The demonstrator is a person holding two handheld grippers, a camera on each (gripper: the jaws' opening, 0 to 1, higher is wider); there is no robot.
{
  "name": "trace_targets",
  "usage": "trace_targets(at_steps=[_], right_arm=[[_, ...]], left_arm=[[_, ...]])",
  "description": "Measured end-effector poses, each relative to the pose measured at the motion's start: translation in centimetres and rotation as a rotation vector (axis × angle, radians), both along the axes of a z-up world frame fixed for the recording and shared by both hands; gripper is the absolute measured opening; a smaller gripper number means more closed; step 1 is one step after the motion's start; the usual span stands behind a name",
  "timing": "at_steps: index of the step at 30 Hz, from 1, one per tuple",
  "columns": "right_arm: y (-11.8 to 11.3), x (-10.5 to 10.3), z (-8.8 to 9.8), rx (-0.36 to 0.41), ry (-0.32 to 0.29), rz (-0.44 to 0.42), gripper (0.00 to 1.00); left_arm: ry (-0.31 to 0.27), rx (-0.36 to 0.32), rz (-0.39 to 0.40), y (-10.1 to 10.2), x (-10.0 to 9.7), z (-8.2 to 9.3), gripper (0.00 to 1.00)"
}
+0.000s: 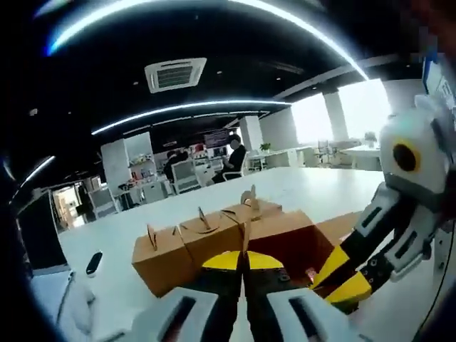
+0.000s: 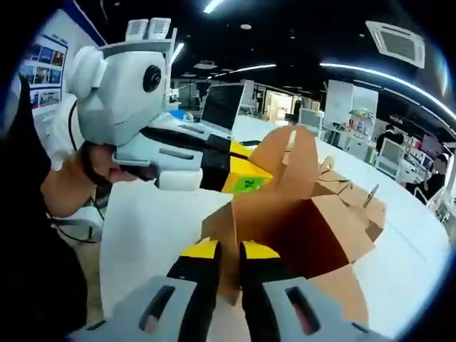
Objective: Pick up one paper box from the group, open the paper box, and remove the item inside
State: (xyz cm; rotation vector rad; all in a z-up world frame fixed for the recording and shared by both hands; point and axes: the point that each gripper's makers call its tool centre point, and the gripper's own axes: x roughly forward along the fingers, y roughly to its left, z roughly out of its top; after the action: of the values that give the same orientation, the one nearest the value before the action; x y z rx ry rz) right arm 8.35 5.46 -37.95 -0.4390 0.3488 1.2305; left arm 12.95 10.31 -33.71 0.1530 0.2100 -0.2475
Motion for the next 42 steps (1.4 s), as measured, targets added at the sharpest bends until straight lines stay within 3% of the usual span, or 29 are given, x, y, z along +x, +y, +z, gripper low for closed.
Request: trace_targets(at_steps=[2,5,6,9,11,13,16,22,26,30,33,40,42], right_arm=[[0.1,-0.2,0.0,-0.005,0.004,0.026,0.09],[0.2,-0.4,0.0,-0.012,0.024,0.063,0.08],[0.2,-0.5,0.0,-0.014,0.027,0.075,0.08],[0.4,-0.8,0.0,-0.017,0.029,0.110,0.08],[0.4,-0.7,0.1,-0.007,0.043,0.122,0.08],[0.2,-0.6,0.1,0.004,0.063,0.128,0.08],[0.1,-0.5,0.1,0.012,0.082,0.144,0.07],[0.1,-0.6,0.0,-0.023,0.089,0.232,0.07],[0.1,-0.8,0.0,-0.027,0.098,0.262,0.07],[0.0,-0.4,0.0,-0.006,0.153,0.296,0.06],[0.0,-0.5,-0.1,-0.008,0.152,0.299,0.05],[0.0,-0.1,-0.1,-0.054,0.074,0.254,0.05],[-0.1,-0.1,-0.1,-0.066,0.056,0.244,0.05]], left_arm=[[0.006,-0.078,-0.004,0.2,-0.1,-0.1,0.04],[0.019,-0.308,-0.010,0.3,-0.2,0.0,0.05],[0.035,-0.415,-0.017,0.2,-0.3,0.1,0.05],[0.126,-0.827,-0.040,0.1,-0.4,0.4,0.05],[0.128,-0.950,-0.003,1.7,0.2,-0.1,0.05],[0.134,-0.993,0.007,2.2,0.3,-0.4,0.05],[0.132,-0.979,0.010,2.5,0.4,-0.8,0.04],[0.163,-1.034,0.082,3.3,0.3,-2.7,0.06],[0.203,-1.119,0.109,3.3,-0.1,-4.0,0.06],[0.248,-1.190,0.120,3.4,-0.1,-4.7,0.06],[0.275,-1.270,0.123,3.3,-0.2,-4.9,0.05],[0.381,-1.568,0.140,2.8,-0.8,-6.1,0.06],[0.386,-1.592,0.144,2.9,-0.8,-6.6,0.06]])
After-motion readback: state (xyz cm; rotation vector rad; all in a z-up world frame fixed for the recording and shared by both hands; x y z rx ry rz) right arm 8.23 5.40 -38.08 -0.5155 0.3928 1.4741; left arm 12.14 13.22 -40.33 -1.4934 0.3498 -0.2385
